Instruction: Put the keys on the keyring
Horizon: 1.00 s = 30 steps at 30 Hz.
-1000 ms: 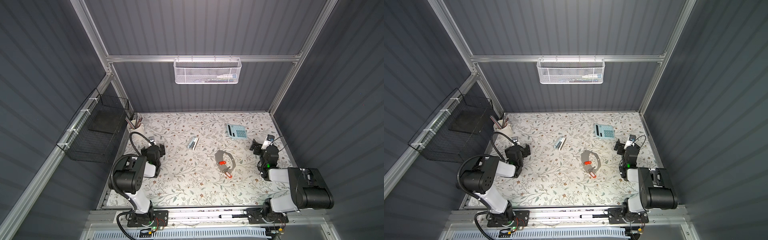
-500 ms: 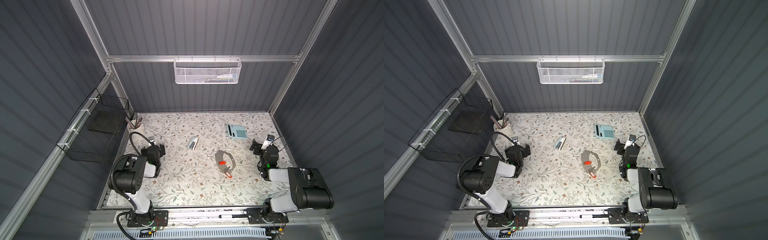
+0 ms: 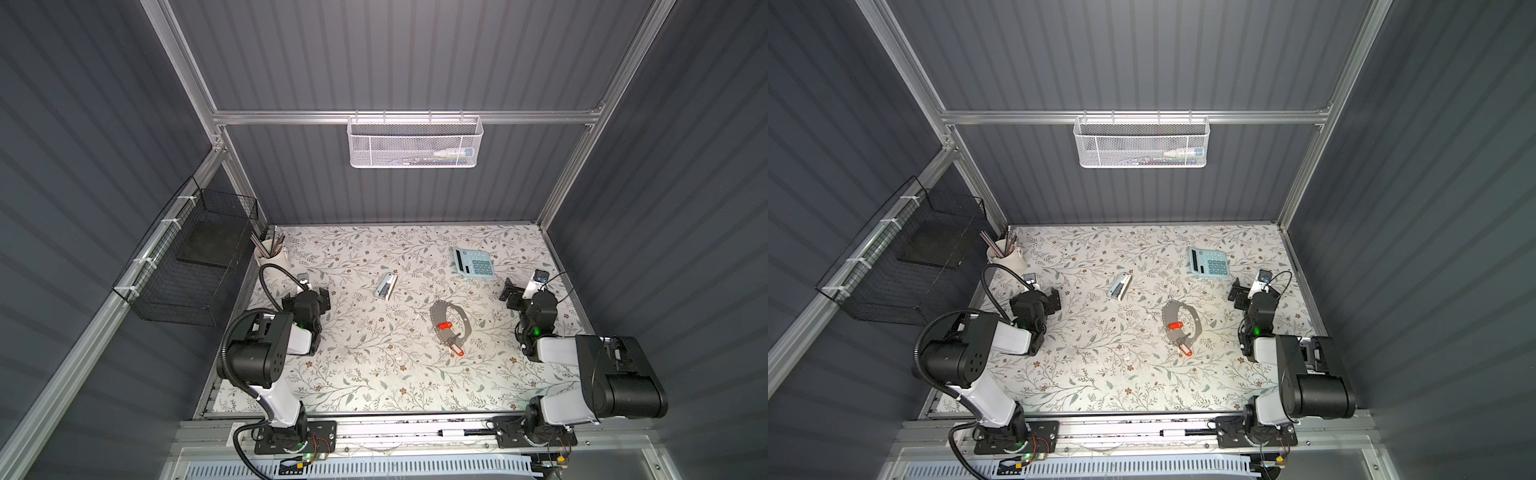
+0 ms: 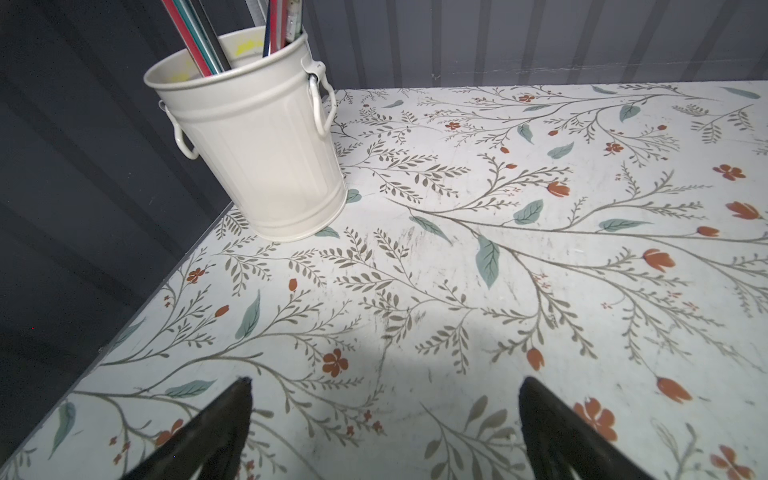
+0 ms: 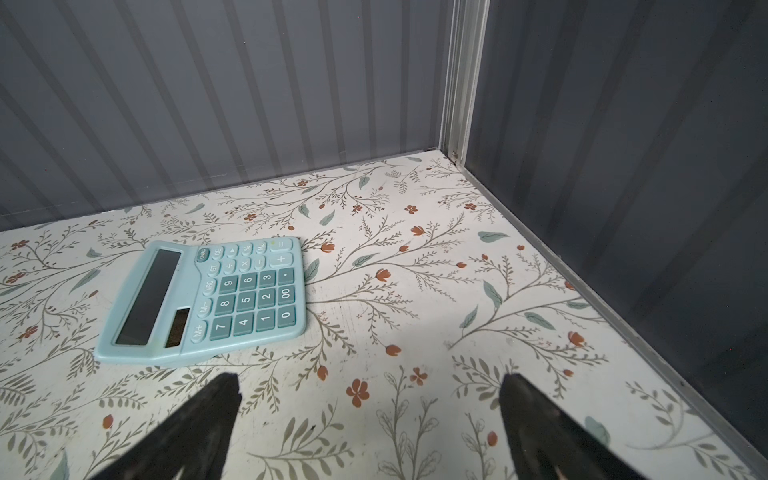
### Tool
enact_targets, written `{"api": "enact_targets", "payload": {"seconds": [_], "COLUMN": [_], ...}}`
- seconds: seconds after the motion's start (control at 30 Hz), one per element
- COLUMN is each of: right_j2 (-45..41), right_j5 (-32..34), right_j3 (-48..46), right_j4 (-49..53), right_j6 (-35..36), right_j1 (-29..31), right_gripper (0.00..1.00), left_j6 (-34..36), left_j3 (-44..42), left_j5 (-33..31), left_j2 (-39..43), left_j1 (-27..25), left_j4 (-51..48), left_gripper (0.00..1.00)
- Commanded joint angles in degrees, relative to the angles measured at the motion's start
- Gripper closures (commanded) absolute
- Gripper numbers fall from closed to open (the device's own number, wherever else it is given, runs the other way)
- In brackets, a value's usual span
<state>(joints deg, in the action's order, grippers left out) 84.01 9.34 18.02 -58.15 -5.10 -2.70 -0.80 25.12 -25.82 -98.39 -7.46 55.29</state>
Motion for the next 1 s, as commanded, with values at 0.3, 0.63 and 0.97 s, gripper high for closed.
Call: {"api": "enact_targets", "payload": {"seconds": [0.3,0.63,0.97], "right_j2": [0.0,0.0,0.0], "right_j5": [1.1,1.0,0.8], "right_j3": [-0.9,-0.8,-0.6], "right_j4": [-1.3,-1.3,-1.0], "right_j6": [0.4,0.4,0.4], "right_j1": [0.9,0.9,0.9], "right_gripper": [0.01,0.01,0.01], "left_j6": [0.4,0.3,0.4], "left_j3": [0.3,0.2,0.2], "left_j5": [0.2,0.2,0.2], "left_j2": [-0.2,-0.2,-0.2], "left_j1": [-0.3,-0.3,-0.2], "left_j4": [0.5,0.5,0.5], "left_gripper": [0.0,0.0,0.0]}}
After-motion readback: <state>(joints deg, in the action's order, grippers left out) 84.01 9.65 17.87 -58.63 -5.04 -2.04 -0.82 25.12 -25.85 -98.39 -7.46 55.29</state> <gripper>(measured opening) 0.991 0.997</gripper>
